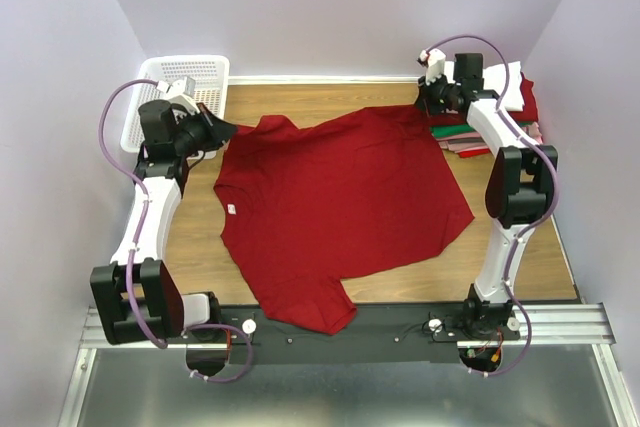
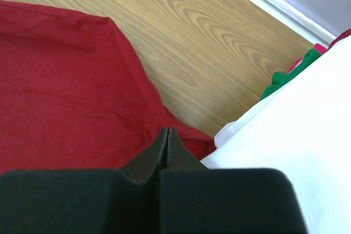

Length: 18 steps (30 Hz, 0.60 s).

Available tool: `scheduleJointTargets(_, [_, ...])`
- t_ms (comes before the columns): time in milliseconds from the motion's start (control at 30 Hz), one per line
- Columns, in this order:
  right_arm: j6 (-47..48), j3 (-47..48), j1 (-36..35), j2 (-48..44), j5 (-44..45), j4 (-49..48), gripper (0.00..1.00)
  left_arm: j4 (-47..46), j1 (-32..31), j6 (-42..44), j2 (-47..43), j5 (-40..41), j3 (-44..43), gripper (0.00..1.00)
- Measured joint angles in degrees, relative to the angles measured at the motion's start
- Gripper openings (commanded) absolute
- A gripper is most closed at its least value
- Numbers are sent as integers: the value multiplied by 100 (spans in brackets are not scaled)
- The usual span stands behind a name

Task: Fold and stack the t-shirts
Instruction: Fold the tshirt

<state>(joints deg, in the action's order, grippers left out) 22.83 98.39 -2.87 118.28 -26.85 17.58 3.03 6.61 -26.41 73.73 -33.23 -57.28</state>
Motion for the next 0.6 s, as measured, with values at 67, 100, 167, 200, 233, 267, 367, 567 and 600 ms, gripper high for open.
scheduleJointTargets(67, [15,-26,0,-22,2,0,4,28,0,-11,-125,2,26,0])
scheduleJointTargets(100, [17,-39,7,-35,2,0,4,46,0,-20,-186,2,52,0])
scheduleJointTargets(167, [31,-74,26,-72,2,2,4,107,2,-31,-291,2,98,0])
scheduleJointTargets(200, [39,-87,28,-94,2,2,4,151,0,-44,-363,2,138,0])
scheduleJointTargets(233, [59,-101,31,-114,2,2,4,168,0,-46,-404,2,164,0])
scheduleJointTargets(267, [72,-114,35,-133,2,2,4,205,0,-61,-455,2,199,0])
scheduleJointTargets(367, [87,-125,48,-177,0,0,4,315,0,-90,-584,4,291,0])
scheduleJointTargets(567, [129,-195,111,-247,0,0,4,415,2,-140,-793,4,315,0])
scheduleJointTargets(600, [129,-212,136,-258,-2,0,4,435,0,-155,-839,4,315,0])
